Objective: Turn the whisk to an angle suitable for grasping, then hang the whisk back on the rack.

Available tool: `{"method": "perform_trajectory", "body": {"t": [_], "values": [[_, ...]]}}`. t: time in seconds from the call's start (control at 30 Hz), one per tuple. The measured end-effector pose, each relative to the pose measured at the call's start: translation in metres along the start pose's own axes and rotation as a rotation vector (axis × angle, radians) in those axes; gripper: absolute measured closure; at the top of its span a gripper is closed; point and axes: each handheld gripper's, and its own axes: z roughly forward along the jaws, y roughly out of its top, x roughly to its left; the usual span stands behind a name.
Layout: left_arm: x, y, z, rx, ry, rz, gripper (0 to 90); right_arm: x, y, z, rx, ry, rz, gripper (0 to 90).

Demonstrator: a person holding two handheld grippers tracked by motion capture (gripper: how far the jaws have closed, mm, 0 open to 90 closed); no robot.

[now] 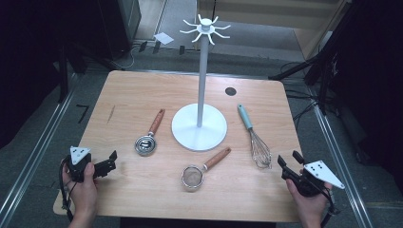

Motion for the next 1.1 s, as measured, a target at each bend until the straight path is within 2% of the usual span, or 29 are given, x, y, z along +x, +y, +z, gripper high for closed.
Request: {"method": "perform_trajectory", "body": {"t": [0.07, 0.13, 0.17, 0.27, 0.37, 0.5, 0.57, 0.63, 0.7, 0.83, 0.9, 0.97, 1.1], "values": [[0.000, 0.000, 0.000, -0.002, -0.006, -0.001, 0.0, 0.005, 0.003, 0.004, 0.031, 0.024, -0.015, 42.0], [0.001, 0.000, 0.000, -0.001, -0.009, -0.001, 0.0, 0.007, 0.004, 0.004, 0.029, 0.022, -0.029, 42.9], [0.001, 0.000, 0.000, -0.001, -0.015, 0.003, 0.0, 0.012, 0.006, 0.006, 0.027, 0.003, -0.058, 43.4], [0.001, 0.000, 0.000, 0.006, -0.022, 0.000, 0.0, 0.017, 0.009, 0.007, 0.011, -0.003, -0.071, 44.7], [0.001, 0.000, 0.000, 0.005, -0.027, 0.000, 0.0, 0.018, 0.015, 0.009, 0.017, 0.009, -0.065, 44.5], [0.001, 0.000, 0.000, 0.004, -0.029, -0.002, 0.0, 0.018, 0.024, 0.010, 0.015, -0.011, -0.071, 44.6], [0.001, 0.000, 0.000, 0.010, -0.028, -0.001, 0.0, 0.016, 0.032, 0.012, 0.015, 0.004, -0.047, 46.6], [0.001, 0.000, 0.001, 0.014, -0.025, 0.004, 0.0, 0.015, 0.038, 0.015, 0.019, 0.012, -0.050, 47.0], [0.000, 0.001, 0.001, 0.019, -0.025, 0.008, 0.0, 0.014, 0.043, 0.018, 0.026, 0.041, -0.047, 45.7], [0.001, 0.000, 0.001, 0.015, -0.027, 0.005, 0.0, 0.016, 0.049, 0.024, 0.042, 0.059, -0.062, 44.6], [0.001, 0.000, 0.001, 0.014, -0.028, 0.003, 0.0, 0.018, 0.051, 0.028, 0.051, 0.061, -0.071, 46.5], [0.001, 0.001, 0.002, 0.023, -0.025, 0.002, 0.0, 0.018, 0.051, 0.034, 0.077, 0.093, -0.063, 48.6], [0.001, 0.001, 0.001, 0.017, -0.031, 0.005, 0.0, 0.019, 0.051, 0.044, 0.115, 0.084, -0.054, 48.7]]}}
